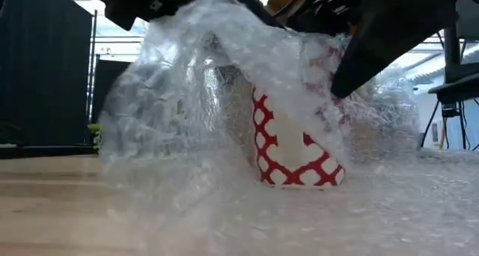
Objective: Wrap mug
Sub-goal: Wrap the red mug with the bubble wrap
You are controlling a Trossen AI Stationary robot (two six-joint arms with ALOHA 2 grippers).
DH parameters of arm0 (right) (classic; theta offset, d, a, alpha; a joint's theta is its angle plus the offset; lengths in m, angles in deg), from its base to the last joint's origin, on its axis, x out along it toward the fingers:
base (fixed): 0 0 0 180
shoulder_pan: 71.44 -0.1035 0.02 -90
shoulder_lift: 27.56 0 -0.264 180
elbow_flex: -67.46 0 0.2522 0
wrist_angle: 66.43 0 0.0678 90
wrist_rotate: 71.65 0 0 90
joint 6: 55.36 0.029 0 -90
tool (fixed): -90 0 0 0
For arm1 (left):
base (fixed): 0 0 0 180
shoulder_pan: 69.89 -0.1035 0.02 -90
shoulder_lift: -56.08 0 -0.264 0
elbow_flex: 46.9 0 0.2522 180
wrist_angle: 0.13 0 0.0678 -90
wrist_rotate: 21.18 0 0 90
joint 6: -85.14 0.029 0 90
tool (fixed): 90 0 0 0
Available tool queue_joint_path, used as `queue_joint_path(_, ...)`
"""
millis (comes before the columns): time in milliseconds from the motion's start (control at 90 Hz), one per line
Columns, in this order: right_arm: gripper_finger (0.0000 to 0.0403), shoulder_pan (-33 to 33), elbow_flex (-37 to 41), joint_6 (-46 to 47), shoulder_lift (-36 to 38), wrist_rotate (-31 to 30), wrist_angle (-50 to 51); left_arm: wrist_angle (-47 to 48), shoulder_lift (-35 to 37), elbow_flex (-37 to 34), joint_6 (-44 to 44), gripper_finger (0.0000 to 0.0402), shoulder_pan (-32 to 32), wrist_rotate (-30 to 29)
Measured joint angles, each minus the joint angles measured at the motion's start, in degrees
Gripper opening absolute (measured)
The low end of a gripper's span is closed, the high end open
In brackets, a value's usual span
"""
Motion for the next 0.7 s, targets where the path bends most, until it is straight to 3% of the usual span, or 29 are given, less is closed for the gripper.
queue_joint_path(444, 0.0224, -2.3, -7.1, 3.1, 7.1, -1.2, 13.4, 0.1, -0.1, -0.1, -0.1, 0.0141, 0.1, -0.5)
queue_joint_path(700, 0.0224, -1.5, -7.2, 1.6, 7.4, -5.8, 11.9, 0.0, -0.1, -0.2, -0.2, 0.0141, 0.1, -0.5)
